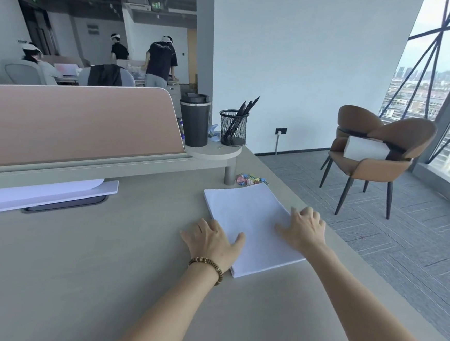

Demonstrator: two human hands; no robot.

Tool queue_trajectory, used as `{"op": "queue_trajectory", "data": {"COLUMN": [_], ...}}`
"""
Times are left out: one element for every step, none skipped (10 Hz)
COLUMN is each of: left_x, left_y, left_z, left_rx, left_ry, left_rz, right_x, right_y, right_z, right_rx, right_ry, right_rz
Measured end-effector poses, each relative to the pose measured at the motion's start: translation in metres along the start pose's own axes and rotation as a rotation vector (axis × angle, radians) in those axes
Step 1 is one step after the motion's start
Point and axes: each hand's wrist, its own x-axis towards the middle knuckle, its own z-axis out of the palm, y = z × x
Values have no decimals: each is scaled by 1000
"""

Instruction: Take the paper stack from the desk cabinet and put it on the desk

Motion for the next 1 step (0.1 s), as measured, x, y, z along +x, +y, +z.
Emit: {"op": "queue_trajectory", "data": {"left_x": [-3], "left_y": [-5], "left_z": [-6], "left_rx": [-60], "left_ry": [47], "left_rz": [33], "right_x": [-8], "right_y": [-9], "right_z": [-2], "right_rx": [76], "right_ry": [43], "right_rz": [-24]}}
